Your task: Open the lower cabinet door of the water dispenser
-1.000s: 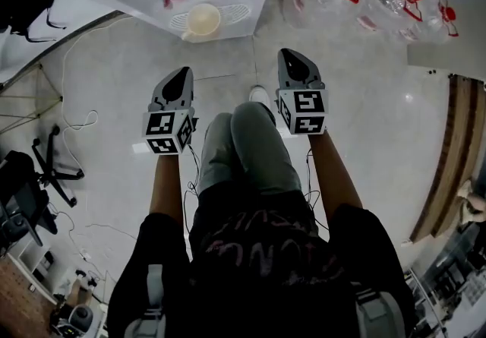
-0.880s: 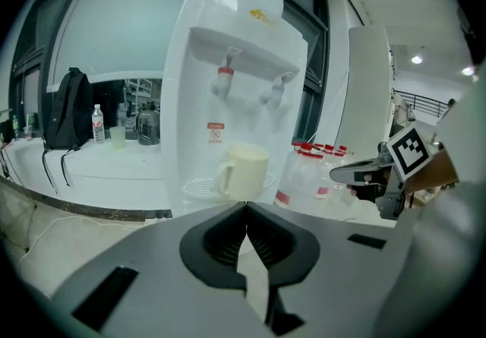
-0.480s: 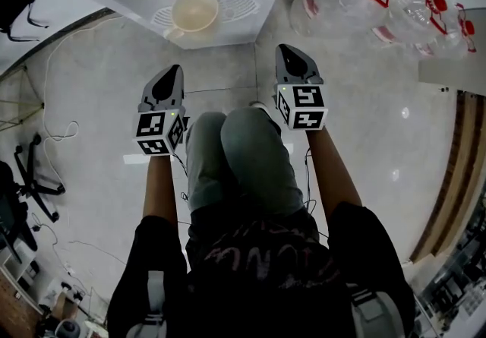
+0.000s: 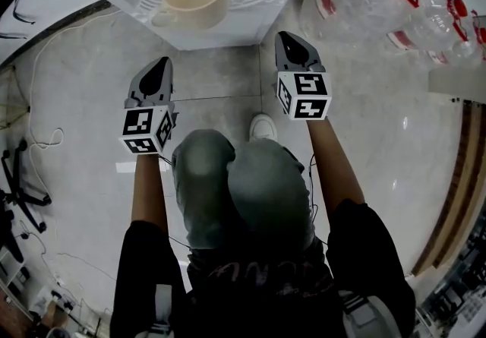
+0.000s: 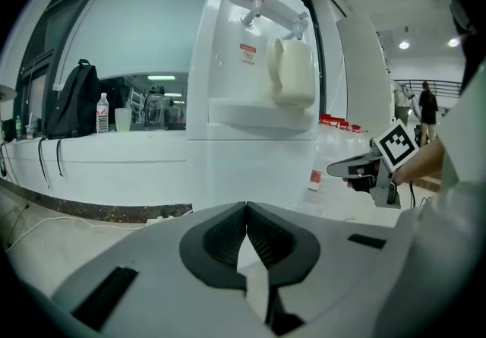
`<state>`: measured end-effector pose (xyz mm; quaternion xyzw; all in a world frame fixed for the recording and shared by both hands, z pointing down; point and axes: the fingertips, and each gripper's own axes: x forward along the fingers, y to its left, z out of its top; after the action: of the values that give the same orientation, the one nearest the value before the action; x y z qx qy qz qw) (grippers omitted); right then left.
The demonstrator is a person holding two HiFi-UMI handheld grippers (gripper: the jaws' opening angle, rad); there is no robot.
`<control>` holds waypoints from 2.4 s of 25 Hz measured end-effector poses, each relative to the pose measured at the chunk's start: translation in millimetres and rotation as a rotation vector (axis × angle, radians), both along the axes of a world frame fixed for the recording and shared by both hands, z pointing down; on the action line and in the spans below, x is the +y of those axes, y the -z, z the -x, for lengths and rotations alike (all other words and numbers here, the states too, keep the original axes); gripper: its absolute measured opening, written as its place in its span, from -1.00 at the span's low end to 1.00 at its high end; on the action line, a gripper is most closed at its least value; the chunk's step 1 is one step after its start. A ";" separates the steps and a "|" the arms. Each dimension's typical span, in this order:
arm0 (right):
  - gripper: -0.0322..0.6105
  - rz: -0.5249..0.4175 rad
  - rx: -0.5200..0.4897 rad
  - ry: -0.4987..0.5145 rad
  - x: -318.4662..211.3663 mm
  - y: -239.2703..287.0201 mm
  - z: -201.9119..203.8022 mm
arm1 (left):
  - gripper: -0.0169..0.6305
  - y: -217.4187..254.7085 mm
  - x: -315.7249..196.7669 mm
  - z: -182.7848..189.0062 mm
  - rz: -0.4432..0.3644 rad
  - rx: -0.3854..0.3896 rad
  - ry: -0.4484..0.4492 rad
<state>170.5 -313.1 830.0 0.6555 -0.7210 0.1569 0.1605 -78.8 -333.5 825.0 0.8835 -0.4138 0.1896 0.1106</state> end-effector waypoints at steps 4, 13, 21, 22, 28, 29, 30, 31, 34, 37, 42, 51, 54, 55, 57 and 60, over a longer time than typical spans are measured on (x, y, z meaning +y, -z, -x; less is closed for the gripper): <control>-0.67 -0.016 -0.045 0.005 -13.7 -14.3 -3.3 | -0.91 -17.4 -3.0 2.4 -0.005 -0.028 -0.019; -0.05 -0.029 -0.157 0.116 -45.0 -28.8 3.8 | -0.91 -42.8 0.7 2.2 0.023 -0.061 -0.058; -0.03 -0.033 -0.192 0.210 -59.4 -29.6 12.0 | -0.91 -51.2 -3.9 4.1 0.027 -0.056 -0.072; -0.03 -0.036 -0.188 0.203 -59.1 -29.7 12.2 | -0.91 -52.0 -3.5 4.1 0.028 -0.053 -0.072; -0.08 -0.035 -0.148 0.159 -55.8 -28.5 12.1 | -0.91 -56.9 4.3 4.8 0.033 -0.049 -0.079; -0.09 -0.034 -0.144 0.154 -55.6 -28.6 12.3 | -0.91 -57.9 5.4 5.7 0.036 -0.047 -0.076; -0.09 -0.032 -0.141 0.150 -55.5 -28.8 12.5 | -0.91 -58.8 6.6 6.5 0.039 -0.043 -0.073; -0.10 -0.029 -0.140 0.148 -55.0 -28.9 12.6 | -0.91 -59.5 7.7 6.8 0.042 -0.040 -0.071; -0.12 -0.023 -0.129 0.151 -49.5 -28.3 13.5 | -0.91 -59.5 9.3 5.8 0.045 -0.037 -0.072; -0.16 -0.026 -0.100 0.160 -41.1 -28.9 15.3 | -0.91 -58.1 9.6 2.9 0.042 -0.039 -0.080; -0.19 -0.014 -0.079 0.167 -33.3 -28.8 16.6 | -0.91 -57.1 14.0 -3.2 0.054 -0.052 -0.093; -0.25 0.087 -0.079 0.119 -8.9 -26.6 25.0 | -0.91 -27.8 39.6 2.5 0.134 -0.061 -0.075; -0.25 0.143 -0.089 0.077 5.0 -26.7 31.6 | -0.91 -12.8 54.0 13.4 0.178 -0.058 -0.063; -0.26 0.157 -0.093 0.070 9.7 -26.4 34.5 | -0.91 -7.4 59.1 16.7 0.190 -0.058 -0.060; -0.28 0.178 -0.105 0.064 18.7 -25.5 40.3 | -0.91 1.9 70.9 21.0 0.209 -0.067 -0.066; -0.39 0.201 -0.094 0.048 31.7 -24.8 46.8 | -0.91 15.2 96.2 24.7 0.243 -0.099 -0.101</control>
<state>123.7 -281.5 854.8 0.6107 -0.7237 0.2551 0.1954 -103.5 -237.3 809.9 0.8728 -0.3478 0.2870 0.1868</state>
